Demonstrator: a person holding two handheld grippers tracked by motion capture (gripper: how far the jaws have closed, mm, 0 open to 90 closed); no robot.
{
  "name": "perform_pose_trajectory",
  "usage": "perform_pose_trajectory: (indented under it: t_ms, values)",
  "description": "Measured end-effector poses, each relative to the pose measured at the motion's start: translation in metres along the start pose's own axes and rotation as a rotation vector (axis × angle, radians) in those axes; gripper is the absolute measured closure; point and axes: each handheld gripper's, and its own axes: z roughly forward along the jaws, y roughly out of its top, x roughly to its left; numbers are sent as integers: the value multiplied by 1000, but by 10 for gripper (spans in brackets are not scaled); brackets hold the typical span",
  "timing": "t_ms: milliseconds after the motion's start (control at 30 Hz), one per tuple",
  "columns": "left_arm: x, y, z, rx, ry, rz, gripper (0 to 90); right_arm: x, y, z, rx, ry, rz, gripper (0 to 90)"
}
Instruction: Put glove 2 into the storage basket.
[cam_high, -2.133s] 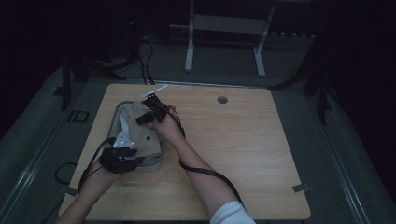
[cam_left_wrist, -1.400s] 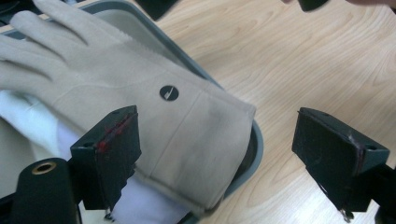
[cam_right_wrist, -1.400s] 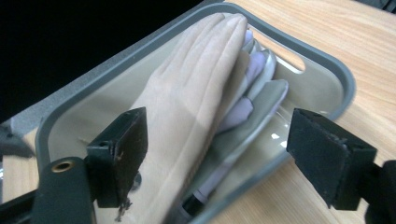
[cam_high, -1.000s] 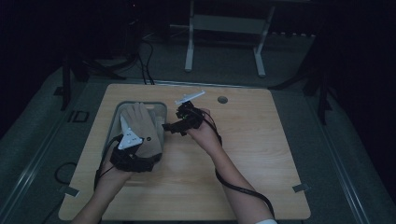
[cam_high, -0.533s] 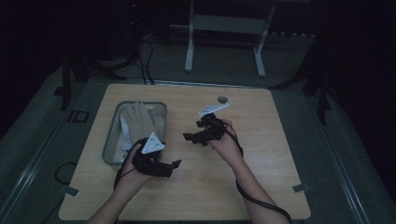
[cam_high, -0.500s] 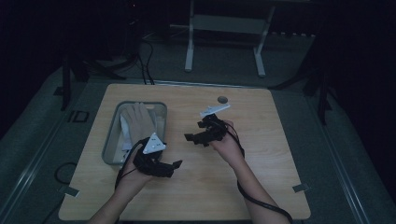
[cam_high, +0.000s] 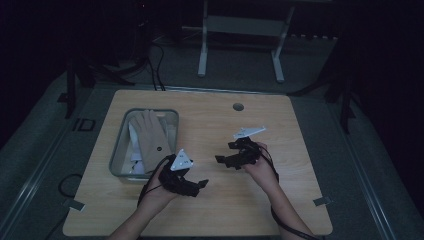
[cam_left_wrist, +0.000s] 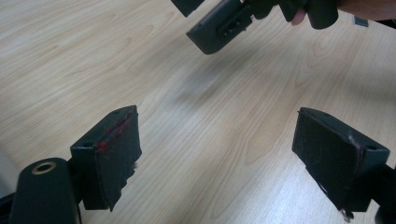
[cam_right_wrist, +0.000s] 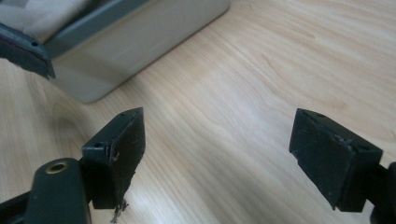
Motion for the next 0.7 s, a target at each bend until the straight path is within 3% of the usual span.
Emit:
perform_pose_trajectory:
  t_ms: [200, 400, 633, 700]
  values:
    - [-6, -2, 10, 17, -6, 13, 157, -7, -20, -10, -16, -22, -9, 180]
    - [-11, -7, 21, 41, -32, 10, 157, -17, -40, -21, -3, -51, 8, 173]
    - [-14, -11, 32, 58, -66, 14, 146, -28, -65, -32, -35, -82, 15, 154]
    - [-16, -13, 36, 60, -78, 13, 146, -31, -71, -34, -40, -72, 18, 153]
